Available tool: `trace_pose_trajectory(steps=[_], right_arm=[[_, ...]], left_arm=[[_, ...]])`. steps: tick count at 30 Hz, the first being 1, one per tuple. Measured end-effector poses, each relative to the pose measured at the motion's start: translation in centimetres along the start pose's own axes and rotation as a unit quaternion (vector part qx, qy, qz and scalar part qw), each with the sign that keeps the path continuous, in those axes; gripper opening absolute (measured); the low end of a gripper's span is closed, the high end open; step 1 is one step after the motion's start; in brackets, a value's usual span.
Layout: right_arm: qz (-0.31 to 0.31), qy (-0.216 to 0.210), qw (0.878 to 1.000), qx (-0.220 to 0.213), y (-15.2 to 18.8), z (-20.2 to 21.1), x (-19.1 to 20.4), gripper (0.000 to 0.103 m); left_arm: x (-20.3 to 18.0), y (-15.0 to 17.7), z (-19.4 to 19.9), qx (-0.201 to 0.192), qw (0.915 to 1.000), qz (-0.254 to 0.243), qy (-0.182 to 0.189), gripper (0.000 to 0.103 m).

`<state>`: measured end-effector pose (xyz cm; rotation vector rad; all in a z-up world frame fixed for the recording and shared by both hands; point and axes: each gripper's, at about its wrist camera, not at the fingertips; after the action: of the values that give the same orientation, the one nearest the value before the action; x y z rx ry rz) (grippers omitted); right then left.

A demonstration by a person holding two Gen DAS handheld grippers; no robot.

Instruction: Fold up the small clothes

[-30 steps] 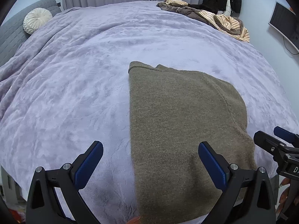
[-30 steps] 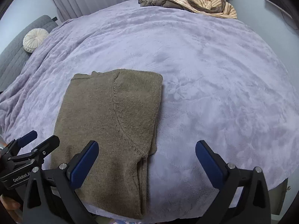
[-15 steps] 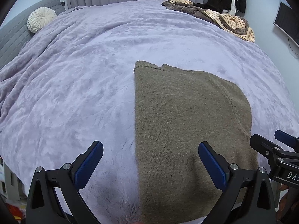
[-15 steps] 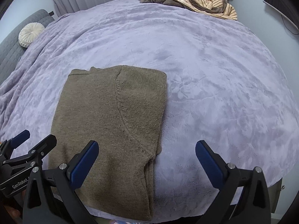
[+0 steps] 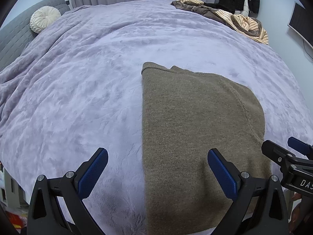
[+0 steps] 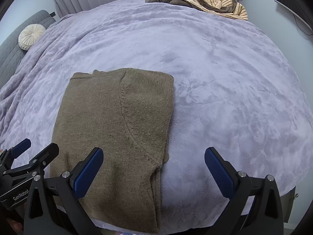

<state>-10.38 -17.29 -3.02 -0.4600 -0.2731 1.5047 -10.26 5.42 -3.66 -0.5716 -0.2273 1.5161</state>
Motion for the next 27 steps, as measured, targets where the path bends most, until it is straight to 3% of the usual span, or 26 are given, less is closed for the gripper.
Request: trace_pose_trajectory(steps=[27], right_arm=[[-0.001, 0.0, 1.0, 0.004, 0.3, -0.45, 0.35, 0.103]], left_arm=[[0.27, 0.28, -0.46, 0.006, 0.9999, 0.005, -0.008, 0.102]])
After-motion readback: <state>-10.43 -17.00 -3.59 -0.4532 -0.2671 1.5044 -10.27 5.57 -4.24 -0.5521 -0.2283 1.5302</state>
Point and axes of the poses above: each gripper's, at about its wrist camera, not at the fingertips, and z roughly against the way its jaws point, x to its left, y to its underside, and after that the axes turned 11 degrees about y, right-handed
